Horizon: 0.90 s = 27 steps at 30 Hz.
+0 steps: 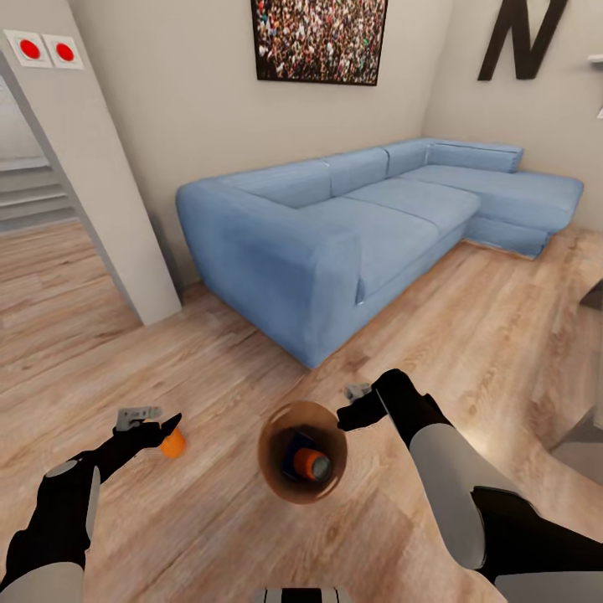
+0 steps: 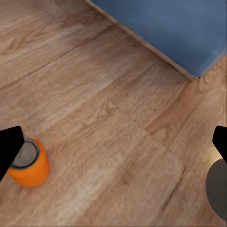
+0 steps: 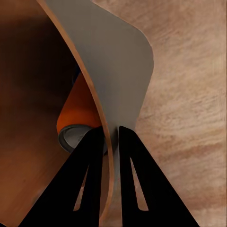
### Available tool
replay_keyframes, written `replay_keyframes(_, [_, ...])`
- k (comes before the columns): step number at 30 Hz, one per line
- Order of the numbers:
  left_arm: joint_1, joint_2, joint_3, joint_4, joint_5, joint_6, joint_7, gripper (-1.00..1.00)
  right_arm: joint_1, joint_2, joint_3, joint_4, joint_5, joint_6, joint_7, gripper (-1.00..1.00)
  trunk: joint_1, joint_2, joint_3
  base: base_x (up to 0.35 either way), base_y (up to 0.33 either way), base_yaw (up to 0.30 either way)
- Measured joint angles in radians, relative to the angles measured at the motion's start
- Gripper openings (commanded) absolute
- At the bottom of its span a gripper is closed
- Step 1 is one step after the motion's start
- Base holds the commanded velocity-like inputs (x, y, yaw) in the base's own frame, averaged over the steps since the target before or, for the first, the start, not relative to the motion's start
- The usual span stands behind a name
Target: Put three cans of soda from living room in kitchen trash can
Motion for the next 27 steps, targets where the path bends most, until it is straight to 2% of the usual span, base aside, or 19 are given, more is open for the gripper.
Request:
replay_keyframes(3, [0.000, 0.000, 0.000, 0.000, 0.000, 0.000, 0.000, 1.00, 0.000, 0.002, 0.001, 0.000, 0.011, -0.005, -0.001, -1.00, 0.000, 0.000, 0.000, 0.235, 0.232, 0.000])
replay_keyframes(7, [0.000, 0.000, 0.000, 0.000, -0.001, 0.000, 0.000, 1.00, 0.000, 0.004, 0.000, 0.002, -0.002, 0.001, 0.000, -1.00, 0.000, 0.000, 0.000, 0.221, 0.229, 0.000])
replay_keyframes(11, [0.000, 0.000, -0.001, 0.001, -0.001, 0.000, 0.000, 1.00, 0.001, 0.005, 0.000, 0.003, 0.004, -0.002, 0.000, -1.00, 0.000, 0.000, 0.000, 0.181, 0.155, 0.000])
replay_keyframes(27, [0.000, 0.000, -0.001, 0.002, -0.003, 0.000, 0.000, 1.00, 0.001, 0.013, 0.000, 0.005, 0.004, 0.002, 0.000, -1.00, 0.000, 0.000, 0.000, 0.067, 0.035, 0.000])
